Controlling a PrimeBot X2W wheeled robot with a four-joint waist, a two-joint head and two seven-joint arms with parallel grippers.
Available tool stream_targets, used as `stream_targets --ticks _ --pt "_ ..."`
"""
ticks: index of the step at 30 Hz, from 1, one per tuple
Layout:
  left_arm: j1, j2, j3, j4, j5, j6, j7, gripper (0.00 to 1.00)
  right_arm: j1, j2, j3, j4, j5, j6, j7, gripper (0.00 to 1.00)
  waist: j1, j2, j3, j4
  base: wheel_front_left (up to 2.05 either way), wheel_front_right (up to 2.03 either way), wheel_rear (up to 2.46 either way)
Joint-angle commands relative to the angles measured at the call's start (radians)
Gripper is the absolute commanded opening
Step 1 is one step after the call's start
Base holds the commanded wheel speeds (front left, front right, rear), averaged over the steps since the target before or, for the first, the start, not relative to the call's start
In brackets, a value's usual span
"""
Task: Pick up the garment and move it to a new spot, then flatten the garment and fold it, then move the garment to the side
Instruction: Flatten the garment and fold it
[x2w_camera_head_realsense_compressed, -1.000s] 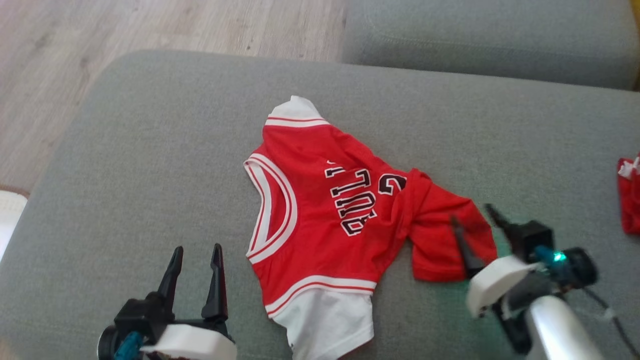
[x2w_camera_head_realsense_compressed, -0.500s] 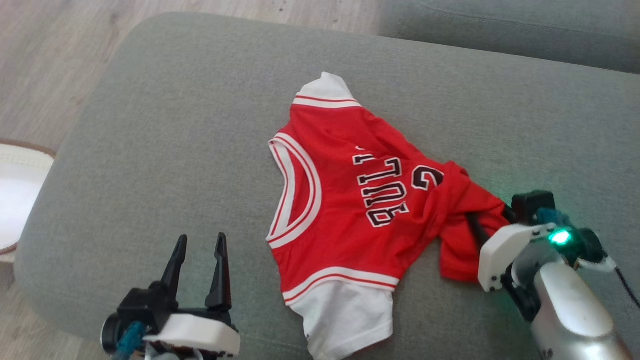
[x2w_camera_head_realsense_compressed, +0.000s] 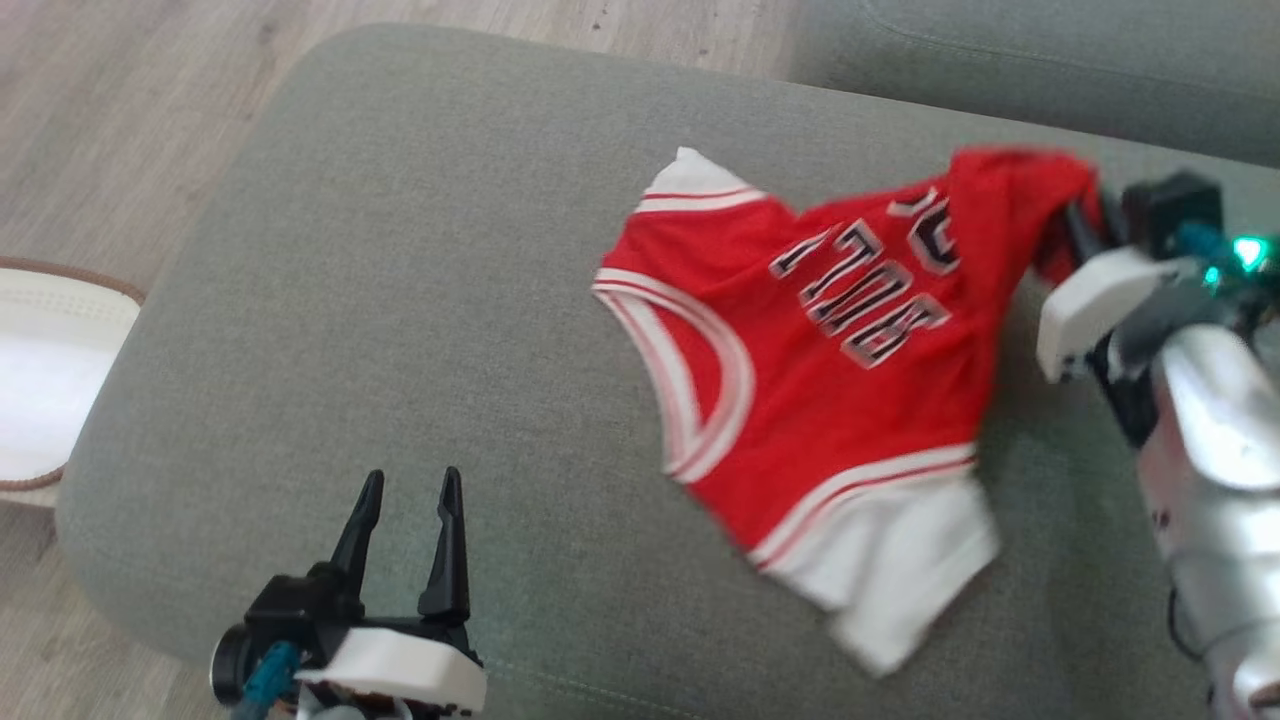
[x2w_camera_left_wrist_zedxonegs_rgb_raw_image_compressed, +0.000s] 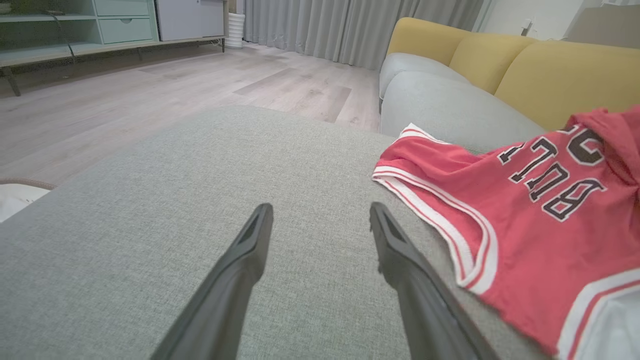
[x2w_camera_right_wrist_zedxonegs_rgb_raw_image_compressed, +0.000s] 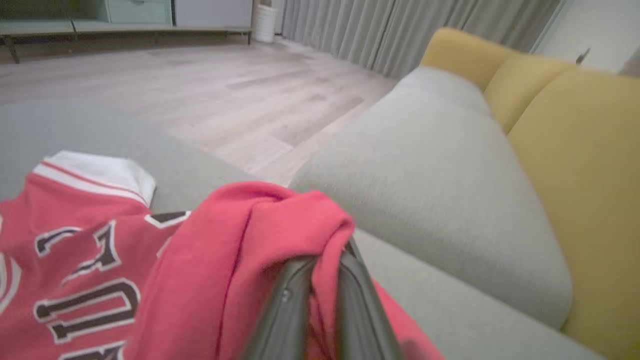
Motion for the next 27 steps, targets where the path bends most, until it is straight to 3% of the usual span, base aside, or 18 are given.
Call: stream_targets --ticks 1,10,17,18,19,20,21,27 --pt "-0.046 0.009 0.028 -0.022 0.010 -0.004 -0.010 1.00 -0.046 -0.009 0.003 -0.013 -0.031 0.007 -0.029 0.00 -0.0001 -0.0001 -0.001 0.004 0.00 0.00 0.00" --pt "-0.029 0.014 0.042 -0.023 0.009 0.002 -0.011 1.00 0.058 0.041 -0.051 0.134 -0.141 0.007 -0.158 0.00 -0.0001 -0.0001 -0.001 -0.018 0.00 0.00 0.00" --pt "-0.017 0.023 0.045 -0.035 0.010 0.012 -0.010 1.00 0.198 0.115 -0.022 0.098 -0.157 0.007 -0.204 0.00 -0.0001 -0.0001 -0.009 -0.078 0.00 0.00 0.00" --pt "-0.016 0.023 0.045 -0.037 0.009 0.012 -0.009 1.00 0.233 0.132 -0.005 0.079 -0.146 0.007 -0.208 0.31 -0.0001 -0.0001 -0.012 -0.093 0.00 0.00 0.00" --pt "-0.016 0.023 0.044 -0.038 0.009 0.013 -0.008 1.00 0.247 0.138 0.003 0.067 -0.137 0.007 -0.209 0.45 -0.0001 -0.0001 -0.013 -0.099 0.00 0.00 0.00" --pt "-0.016 0.023 0.044 -0.039 0.009 0.014 -0.008 1.00 0.259 0.143 0.011 0.054 -0.126 0.007 -0.209 0.83 -0.0001 -0.0001 -0.015 -0.105 0.00 0.00 0.00" --pt "-0.015 0.023 0.044 -0.039 0.009 0.015 -0.008 1.00 0.270 0.147 0.019 0.038 -0.115 0.007 -0.210 1.00 -0.0001 -0.0001 -0.017 -0.110 0.00 0.00 0.00" --pt "-0.003 0.027 0.045 -0.044 0.005 0.022 -0.007 1.00 0.335 0.137 0.037 -0.105 -0.060 0.007 -0.211 1.00 -0.0001 -0.0001 -0.034 -0.130 0.00 0.00 0.00"
